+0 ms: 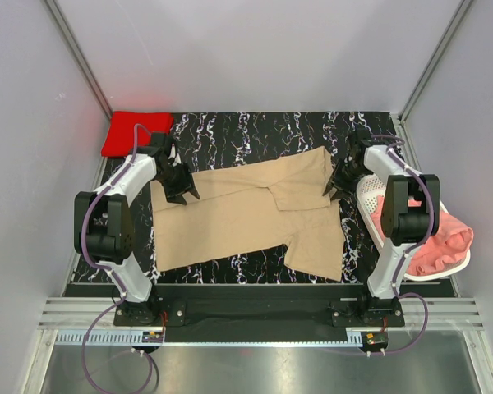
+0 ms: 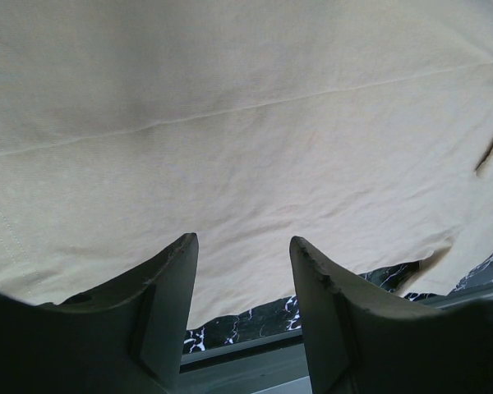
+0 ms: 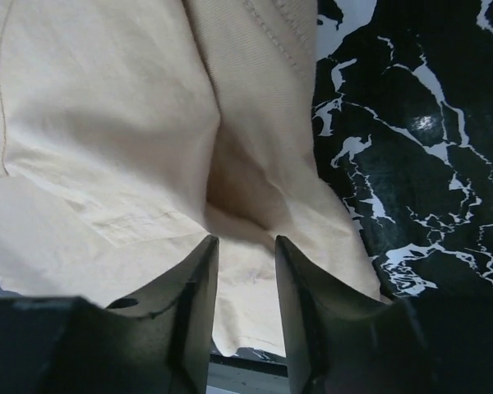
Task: Fold and stack the t-shirts
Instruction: Fold the tshirt
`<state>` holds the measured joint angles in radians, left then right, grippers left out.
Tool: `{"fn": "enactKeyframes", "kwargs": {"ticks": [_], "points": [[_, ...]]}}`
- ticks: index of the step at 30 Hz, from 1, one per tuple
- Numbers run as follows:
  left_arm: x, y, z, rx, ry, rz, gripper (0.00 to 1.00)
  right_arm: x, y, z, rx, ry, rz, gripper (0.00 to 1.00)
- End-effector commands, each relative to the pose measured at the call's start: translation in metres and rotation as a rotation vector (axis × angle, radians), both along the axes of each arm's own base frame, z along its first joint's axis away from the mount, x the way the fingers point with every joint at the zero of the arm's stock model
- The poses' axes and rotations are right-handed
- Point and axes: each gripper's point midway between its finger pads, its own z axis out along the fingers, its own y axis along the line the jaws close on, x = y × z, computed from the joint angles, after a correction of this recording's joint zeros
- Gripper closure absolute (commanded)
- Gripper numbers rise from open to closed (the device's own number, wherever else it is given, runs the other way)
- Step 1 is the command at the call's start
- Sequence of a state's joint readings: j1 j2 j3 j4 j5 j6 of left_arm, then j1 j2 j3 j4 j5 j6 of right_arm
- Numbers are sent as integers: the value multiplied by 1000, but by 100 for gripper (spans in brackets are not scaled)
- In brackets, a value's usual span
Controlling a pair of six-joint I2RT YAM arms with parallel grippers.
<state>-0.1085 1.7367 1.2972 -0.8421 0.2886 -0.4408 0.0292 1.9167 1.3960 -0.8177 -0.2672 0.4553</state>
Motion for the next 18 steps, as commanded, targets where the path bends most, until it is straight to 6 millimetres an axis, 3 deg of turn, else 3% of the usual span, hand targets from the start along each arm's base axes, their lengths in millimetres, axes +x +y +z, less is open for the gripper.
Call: {"fn": "enactKeyframes", "kwargs": {"ticks": [1,3,6,8,9,15,18], "points": [[5,1,4,-13,-26,-16,46,8,-17,13,-111,-42,59,47],[6,3,6,-7,-35,-13,46,15,-23,20,-150,-82,54,43],[12,14,7,10,-43,19,46,52,-25,55,-164,-235,46,42],[18,27,8,8,-50,64,46,72,-20,62,-149,-276,27,44],[20,31,5,7,-41,88,46,89,-20,61,-160,-291,17,44],[45,64,2,94,-19,210,47,152,-17,52,-273,-313,-26,47],[53,73,-6,118,10,254,49,170,-12,53,-309,-326,-38,60]]}}
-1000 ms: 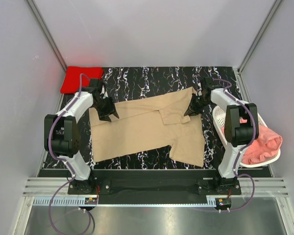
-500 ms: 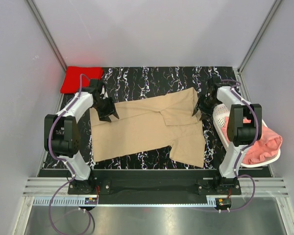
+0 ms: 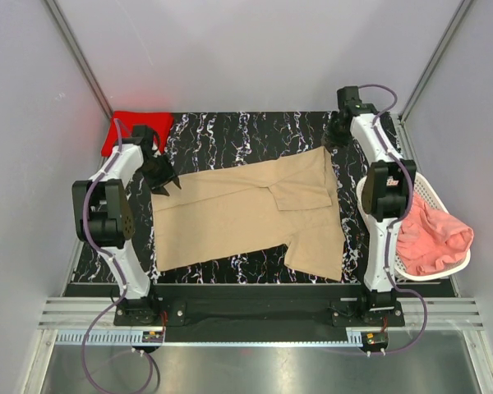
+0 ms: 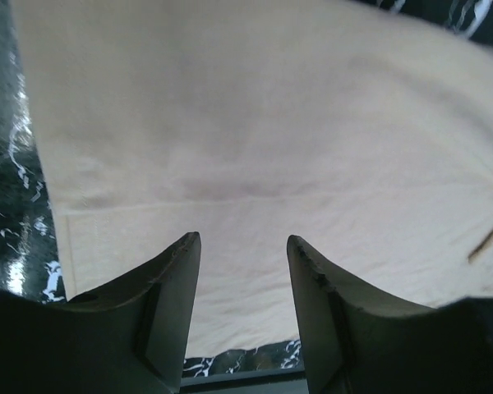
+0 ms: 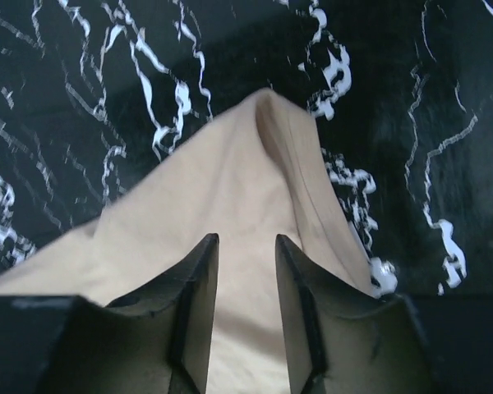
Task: Fold and stack the t-shirts
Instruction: Fold the tshirt
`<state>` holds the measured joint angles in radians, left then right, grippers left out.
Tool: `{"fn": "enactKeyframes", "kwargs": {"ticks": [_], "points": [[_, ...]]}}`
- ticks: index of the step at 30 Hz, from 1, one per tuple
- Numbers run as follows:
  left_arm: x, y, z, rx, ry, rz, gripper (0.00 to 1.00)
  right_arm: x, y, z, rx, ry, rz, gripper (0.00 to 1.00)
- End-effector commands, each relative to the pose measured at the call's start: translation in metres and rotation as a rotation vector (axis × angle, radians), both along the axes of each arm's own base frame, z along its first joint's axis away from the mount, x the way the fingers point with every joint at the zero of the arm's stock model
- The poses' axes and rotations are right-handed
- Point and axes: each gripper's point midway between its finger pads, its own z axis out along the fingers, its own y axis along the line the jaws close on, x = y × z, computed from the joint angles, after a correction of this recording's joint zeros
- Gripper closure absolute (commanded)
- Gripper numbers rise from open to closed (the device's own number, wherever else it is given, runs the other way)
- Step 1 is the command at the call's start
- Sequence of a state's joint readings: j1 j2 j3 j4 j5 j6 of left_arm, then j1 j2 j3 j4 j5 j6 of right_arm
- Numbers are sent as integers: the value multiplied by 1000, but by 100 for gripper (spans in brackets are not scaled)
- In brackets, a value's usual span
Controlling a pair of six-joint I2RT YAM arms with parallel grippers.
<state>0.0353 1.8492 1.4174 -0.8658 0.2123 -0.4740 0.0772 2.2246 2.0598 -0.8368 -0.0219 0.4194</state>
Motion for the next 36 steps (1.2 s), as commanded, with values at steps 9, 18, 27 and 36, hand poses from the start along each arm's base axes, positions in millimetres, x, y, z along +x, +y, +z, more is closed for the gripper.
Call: {"fn": "enactKeyframes", "kwargs": {"ticks": [9,18,27,36], "points": [[31,33,-23,90,69,120,49,36,8,-65,-63,34,-61,72],[26,59,-54,137,196,126,46,69,-20,-88,-145,21,-151,69],[51,74,-36,169,126,77,37,79,-22,-90,-120,2,-88,66],[47,39,46,106,-102,20,33,73,-18,9,-135,-125,-42,50]]}}
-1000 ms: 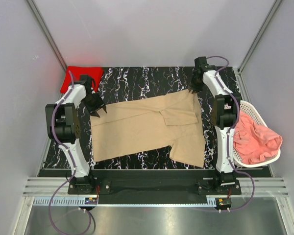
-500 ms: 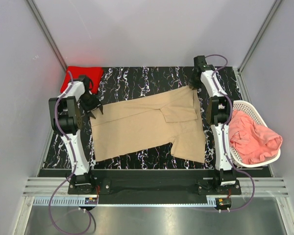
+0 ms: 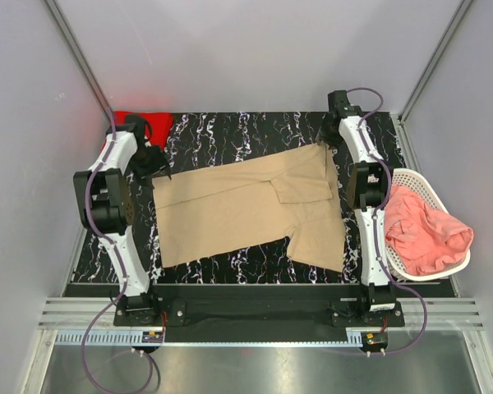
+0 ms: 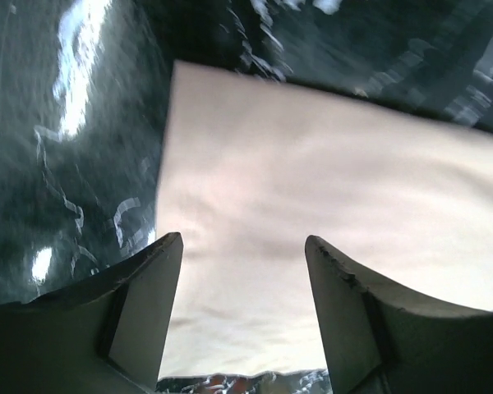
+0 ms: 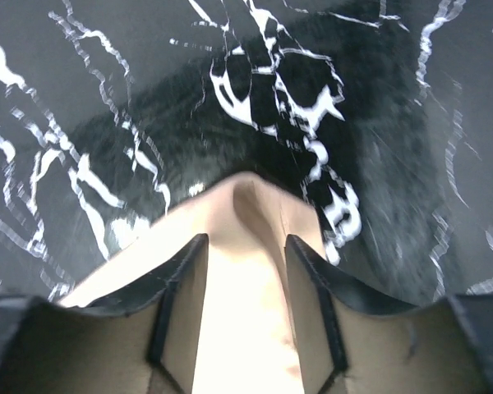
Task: Fold and stack the t-shirts
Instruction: Fold the tshirt
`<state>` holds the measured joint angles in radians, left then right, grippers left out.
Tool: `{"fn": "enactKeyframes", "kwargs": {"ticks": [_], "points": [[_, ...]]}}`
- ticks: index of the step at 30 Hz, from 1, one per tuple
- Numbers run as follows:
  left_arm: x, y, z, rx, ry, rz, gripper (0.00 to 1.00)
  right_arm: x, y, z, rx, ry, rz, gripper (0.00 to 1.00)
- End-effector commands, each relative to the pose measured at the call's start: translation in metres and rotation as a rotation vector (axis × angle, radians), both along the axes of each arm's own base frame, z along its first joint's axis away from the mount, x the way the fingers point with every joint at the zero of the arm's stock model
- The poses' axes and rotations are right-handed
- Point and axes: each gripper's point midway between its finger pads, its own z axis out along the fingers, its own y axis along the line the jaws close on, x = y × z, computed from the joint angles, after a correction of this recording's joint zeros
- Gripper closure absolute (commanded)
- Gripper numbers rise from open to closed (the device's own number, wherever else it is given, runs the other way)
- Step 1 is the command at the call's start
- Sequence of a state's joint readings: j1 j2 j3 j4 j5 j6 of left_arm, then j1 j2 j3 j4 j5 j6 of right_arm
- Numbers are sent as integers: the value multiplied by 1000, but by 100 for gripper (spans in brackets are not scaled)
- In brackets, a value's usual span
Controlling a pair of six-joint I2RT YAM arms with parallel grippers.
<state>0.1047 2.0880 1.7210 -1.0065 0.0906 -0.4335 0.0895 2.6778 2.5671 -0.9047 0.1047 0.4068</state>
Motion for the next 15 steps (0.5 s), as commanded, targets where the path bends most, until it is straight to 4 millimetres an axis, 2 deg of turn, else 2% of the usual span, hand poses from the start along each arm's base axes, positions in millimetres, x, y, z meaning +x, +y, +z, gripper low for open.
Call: {"fn": "enactKeyframes", "kwargs": {"ticks": [1,3,4,5,6,7,8,10,11,13,14,15], "points": [[-6,-17,53,-25,-151,-48,33,-4,-7,97,-24,-124,11,49],[-18,-25,64,-53,-181,-48,34,-25,-2,113,-25,-91,25,46],[-33,-30,55,-68,-149,-50,35,-34,1,117,-28,-70,28,45],[-42,-37,53,-71,-146,-66,35,-55,6,124,-29,-32,43,44],[-51,-40,53,-67,-145,-78,35,-66,10,127,-29,-15,53,43],[-71,-45,51,-66,-134,-89,36,-78,13,130,-28,4,65,42],[-80,-51,50,-62,-129,-104,36,-104,17,133,-15,42,87,42],[-101,-61,47,-63,-122,-118,40,-134,32,134,-7,77,130,42],[-119,-64,44,-59,-114,-113,41,-162,38,136,1,97,157,43],[-139,-82,38,-71,-101,-154,43,-195,58,133,11,122,222,43],[-144,-88,41,-85,-120,-141,44,-224,64,130,40,151,250,43],[-159,-96,29,-95,-84,-154,44,-238,69,128,58,166,244,43]]}}
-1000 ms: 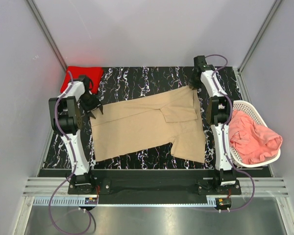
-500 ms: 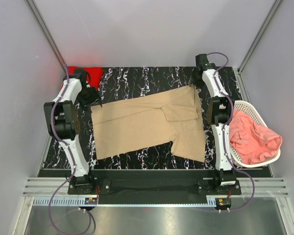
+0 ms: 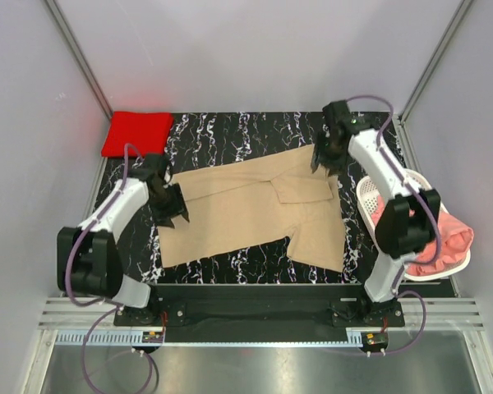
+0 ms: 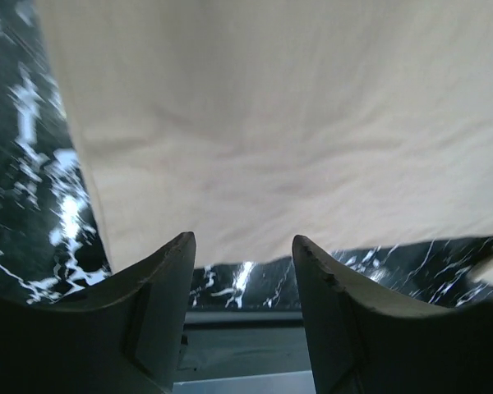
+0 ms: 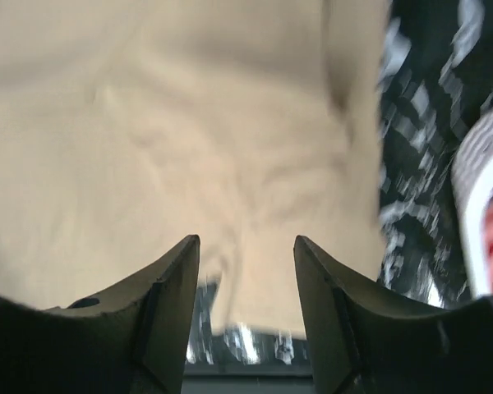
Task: Fold and stack the t-shirts
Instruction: Fold the tshirt
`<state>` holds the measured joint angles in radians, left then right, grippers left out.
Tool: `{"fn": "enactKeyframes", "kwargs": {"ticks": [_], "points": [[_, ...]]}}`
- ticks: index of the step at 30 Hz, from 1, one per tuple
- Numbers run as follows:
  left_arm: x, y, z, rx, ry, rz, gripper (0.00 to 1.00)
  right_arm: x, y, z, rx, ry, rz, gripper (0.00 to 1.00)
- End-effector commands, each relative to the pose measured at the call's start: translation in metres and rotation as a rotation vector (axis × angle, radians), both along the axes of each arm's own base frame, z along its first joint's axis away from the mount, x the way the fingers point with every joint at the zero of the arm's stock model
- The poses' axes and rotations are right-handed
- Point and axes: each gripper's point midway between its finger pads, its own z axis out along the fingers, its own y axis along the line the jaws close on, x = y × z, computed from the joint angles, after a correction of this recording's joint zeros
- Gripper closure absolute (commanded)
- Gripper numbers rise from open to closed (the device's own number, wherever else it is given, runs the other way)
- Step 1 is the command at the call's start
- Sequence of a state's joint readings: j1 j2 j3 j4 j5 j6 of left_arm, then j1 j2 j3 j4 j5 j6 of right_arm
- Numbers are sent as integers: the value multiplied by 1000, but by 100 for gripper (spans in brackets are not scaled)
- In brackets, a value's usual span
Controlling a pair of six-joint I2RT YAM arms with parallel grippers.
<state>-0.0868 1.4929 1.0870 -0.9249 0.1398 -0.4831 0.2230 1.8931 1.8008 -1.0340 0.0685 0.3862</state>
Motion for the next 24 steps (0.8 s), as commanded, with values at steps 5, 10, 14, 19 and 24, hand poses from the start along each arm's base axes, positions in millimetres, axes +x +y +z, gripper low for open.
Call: {"fn": "enactKeyframes", "kwargs": {"ticks": [5,10,14,19,24], "points": [[-31,-27,-19,-51,27,48,44,-139,39,-31,93,163,66,43],[-58,-25,-31,-52,77,100,43,-189,24,-48,69,238,10,38],[-77,-25,-27,-69,60,173,43,-221,2,-56,31,251,-82,27],[-81,-11,-14,-17,-7,216,43,-245,-16,-77,81,233,-299,39],[-80,-14,-7,-41,-40,210,43,-251,-37,-98,168,204,-580,52]]}}
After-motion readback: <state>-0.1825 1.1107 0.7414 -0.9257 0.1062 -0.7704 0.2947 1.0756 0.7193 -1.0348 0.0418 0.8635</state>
